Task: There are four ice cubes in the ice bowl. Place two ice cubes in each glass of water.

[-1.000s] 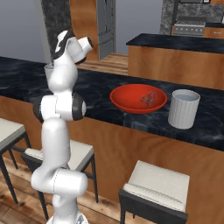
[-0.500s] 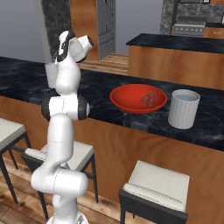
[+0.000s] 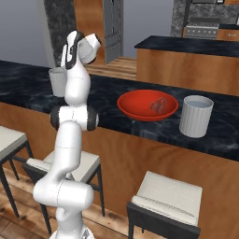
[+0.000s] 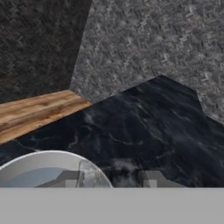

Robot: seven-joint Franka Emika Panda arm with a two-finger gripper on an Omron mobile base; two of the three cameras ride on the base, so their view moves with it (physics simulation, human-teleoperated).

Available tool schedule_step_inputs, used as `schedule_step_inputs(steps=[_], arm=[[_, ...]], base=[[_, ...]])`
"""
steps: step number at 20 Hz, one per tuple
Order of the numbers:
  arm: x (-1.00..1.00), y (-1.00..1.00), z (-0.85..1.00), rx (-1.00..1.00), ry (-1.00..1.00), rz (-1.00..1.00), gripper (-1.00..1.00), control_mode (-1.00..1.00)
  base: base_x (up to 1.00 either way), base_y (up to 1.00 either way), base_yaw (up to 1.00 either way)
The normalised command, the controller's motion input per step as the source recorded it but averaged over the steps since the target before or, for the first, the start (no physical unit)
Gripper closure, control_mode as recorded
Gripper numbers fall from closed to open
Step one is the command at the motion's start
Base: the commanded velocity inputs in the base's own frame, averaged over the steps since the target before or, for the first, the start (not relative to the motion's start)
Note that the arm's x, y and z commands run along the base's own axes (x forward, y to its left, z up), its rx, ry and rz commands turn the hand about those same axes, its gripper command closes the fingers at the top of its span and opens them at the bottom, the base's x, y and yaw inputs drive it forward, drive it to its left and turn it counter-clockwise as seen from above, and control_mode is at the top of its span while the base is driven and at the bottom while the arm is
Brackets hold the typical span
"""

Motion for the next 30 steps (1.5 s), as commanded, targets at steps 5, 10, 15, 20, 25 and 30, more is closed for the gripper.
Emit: schedule_step_inputs(steps=[5, 10, 15, 20, 25, 30], arm=[[-0.07, 0.0, -0.09, 0.0, 0.0, 0.0, -1.0, -1.0], [0.0, 0.0, -0.12, 0.0, 0.0, 0.0, -1.0, -1.0], [0.0, 0.0, -0.01, 0.0, -0.02, 0.01, -1.0, -1.0], [-0.34, 0.0, 0.04, 0.01, -0.08, 0.02, -1.0, -1.0], [-0.98, -0.32, 0.24, 0.01, -0.15, 0.02, -1.0, -1.0], [-1.0, -0.98, -0.04, 0.01, -0.22, -0.08, -1.0, -1.0]], base=[[0.0, 0.0, 0.0], [0.0, 0.0, 0.0], [0.0, 0.0, 0.0], [0.0, 0.0, 0.0], [0.0, 0.0, 0.0], [0.0, 0.0, 0.0]])
